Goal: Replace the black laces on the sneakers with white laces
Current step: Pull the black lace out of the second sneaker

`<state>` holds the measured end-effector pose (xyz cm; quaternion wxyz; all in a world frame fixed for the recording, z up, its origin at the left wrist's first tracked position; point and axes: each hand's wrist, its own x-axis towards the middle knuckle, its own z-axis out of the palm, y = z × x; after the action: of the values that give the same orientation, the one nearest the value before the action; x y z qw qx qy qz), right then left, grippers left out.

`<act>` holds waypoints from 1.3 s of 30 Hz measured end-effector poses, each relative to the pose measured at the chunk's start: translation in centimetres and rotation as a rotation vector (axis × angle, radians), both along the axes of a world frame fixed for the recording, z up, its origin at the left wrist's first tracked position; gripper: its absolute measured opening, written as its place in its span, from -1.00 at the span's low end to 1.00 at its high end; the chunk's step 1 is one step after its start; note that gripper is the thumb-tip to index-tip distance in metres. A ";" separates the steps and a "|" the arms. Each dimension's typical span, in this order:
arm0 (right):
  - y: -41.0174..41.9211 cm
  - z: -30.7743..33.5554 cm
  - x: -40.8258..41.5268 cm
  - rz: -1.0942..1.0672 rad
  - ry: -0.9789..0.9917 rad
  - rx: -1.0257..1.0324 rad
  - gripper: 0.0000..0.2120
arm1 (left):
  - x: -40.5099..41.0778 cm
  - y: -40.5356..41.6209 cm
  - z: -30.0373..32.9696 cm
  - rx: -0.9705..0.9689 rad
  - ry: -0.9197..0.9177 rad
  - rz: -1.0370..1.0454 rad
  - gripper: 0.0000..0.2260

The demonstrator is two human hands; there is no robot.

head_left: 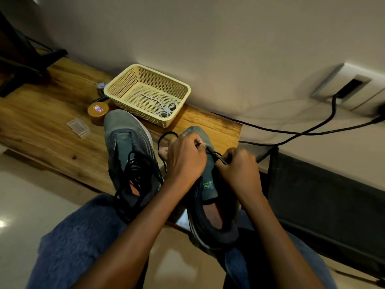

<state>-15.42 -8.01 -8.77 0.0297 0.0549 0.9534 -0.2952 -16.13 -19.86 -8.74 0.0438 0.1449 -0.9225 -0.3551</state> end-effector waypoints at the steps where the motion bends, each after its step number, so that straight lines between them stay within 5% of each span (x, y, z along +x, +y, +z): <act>1: 0.0 0.0 0.0 -0.003 0.002 0.006 -0.85 | 0.0 0.0 0.1 -0.001 0.010 0.011 -0.93; 8: -0.3 0.1 -0.1 0.059 0.006 0.093 -0.86 | 0.3 -0.8 -0.8 -0.228 -0.033 -0.185 -0.77; 15: -0.2 0.1 0.0 0.053 -0.002 0.073 -0.88 | 0.3 -0.2 -1.4 -0.502 0.134 -0.235 -0.93; 22: -0.4 0.2 -0.1 0.019 0.013 0.035 -0.86 | 0.3 0.1 -1.6 -0.448 0.146 -0.048 -0.93; 29: -0.4 -0.2 -0.1 0.066 0.035 0.079 -0.87 | 0.6 0.0 -0.8 -0.467 0.076 -0.279 -0.83; 39: -0.5 0.1 -0.1 0.001 0.021 0.048 -0.85 | 0.4 0.3 -1.5 -0.349 0.034 -0.083 -0.88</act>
<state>-15.47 -8.52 -8.71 0.0185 0.0522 0.9604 -0.2730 -15.74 -19.56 -10.27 0.0693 0.0910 -0.9744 -0.1936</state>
